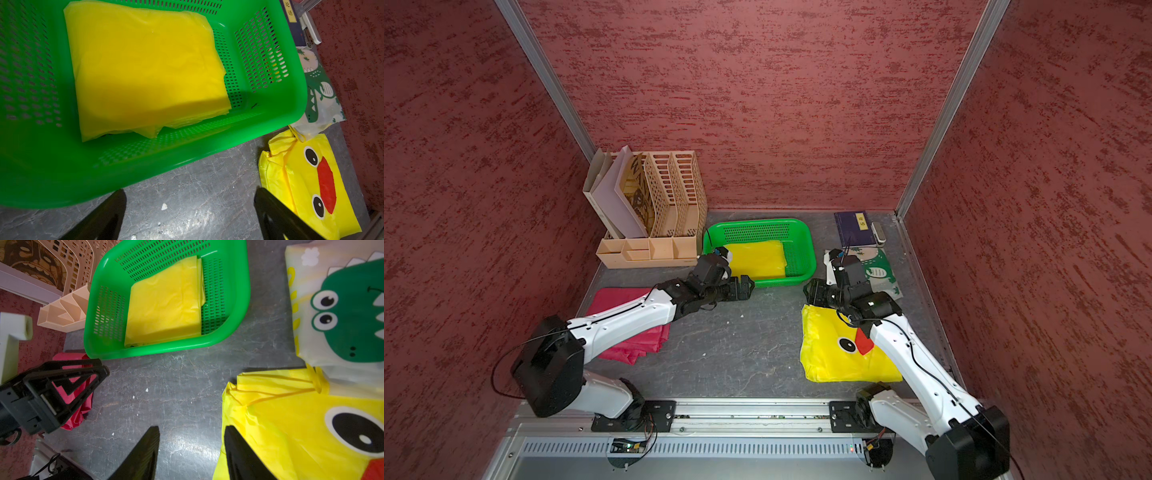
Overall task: Put the folded raincoat in the basket
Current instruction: Move the basket to the center of the board, then move the raincoat to the center of the board.
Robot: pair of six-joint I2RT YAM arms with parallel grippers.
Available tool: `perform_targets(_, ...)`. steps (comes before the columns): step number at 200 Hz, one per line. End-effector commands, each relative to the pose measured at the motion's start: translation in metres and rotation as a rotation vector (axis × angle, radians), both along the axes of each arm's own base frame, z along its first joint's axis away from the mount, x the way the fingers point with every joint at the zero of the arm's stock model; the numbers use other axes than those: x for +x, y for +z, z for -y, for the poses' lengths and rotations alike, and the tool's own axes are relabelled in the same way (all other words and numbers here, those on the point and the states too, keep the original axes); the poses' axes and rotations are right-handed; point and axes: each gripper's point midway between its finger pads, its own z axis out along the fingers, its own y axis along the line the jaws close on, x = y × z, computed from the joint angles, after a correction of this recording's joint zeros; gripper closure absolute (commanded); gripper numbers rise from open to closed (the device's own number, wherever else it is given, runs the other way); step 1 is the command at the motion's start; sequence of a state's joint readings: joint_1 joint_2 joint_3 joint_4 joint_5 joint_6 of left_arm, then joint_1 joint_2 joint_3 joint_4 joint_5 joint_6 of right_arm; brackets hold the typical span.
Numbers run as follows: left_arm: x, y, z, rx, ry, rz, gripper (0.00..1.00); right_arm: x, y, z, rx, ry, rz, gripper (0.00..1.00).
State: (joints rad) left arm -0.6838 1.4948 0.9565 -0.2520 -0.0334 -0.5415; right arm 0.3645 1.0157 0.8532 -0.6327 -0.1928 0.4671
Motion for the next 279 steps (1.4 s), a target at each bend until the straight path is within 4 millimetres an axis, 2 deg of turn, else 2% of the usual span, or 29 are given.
perform_targets(1,0.018,0.015,0.011,-0.018,0.0,0.066,0.0,-0.015,-0.019,0.007,-0.004,-0.032,-0.066,0.45)
perform_targets(25,0.02,0.023,0.01,-0.015,0.023,0.071,0.0,-0.027,-0.038,0.008,-0.002,-0.042,-0.116,0.45)
perform_targets(40,0.017,0.038,0.006,-0.033,0.037,0.097,0.0,-0.034,-0.05,0.013,-0.028,-0.06,-0.153,0.45)
perform_targets(82,-0.011,0.072,-0.025,-0.02,0.085,0.175,0.0,-0.055,-0.081,0.044,-0.166,-0.196,-0.267,0.46)
perform_targets(111,-0.036,0.079,-0.041,-0.043,0.066,0.177,0.0,-0.066,-0.097,0.046,-0.179,-0.215,-0.321,0.46)
perform_targets(147,-0.059,0.076,-0.072,-0.035,0.117,0.174,0.0,-0.07,-0.117,0.044,-0.275,-0.199,-0.346,0.48)
perform_targets(163,-0.065,0.074,-0.089,-0.004,0.182,0.155,0.0,-0.07,-0.126,0.038,-0.3,-0.182,-0.368,0.48)
perform_targets(177,-0.069,0.074,-0.094,-0.005,0.186,0.146,0.0,-0.07,-0.131,0.032,-0.306,-0.172,-0.373,0.49)
perform_targets(201,-0.076,0.072,-0.091,-0.036,0.156,0.144,0.0,-0.071,-0.141,0.019,-0.298,-0.157,-0.38,0.49)
perform_targets(251,-0.08,0.051,-0.089,-0.074,0.178,0.078,0.0,-0.079,-0.158,-0.012,-0.315,-0.092,-0.414,0.49)
perform_targets(279,-0.074,0.047,-0.077,-0.102,0.163,0.057,0.0,-0.075,-0.149,-0.041,-0.26,-0.049,-0.389,0.49)
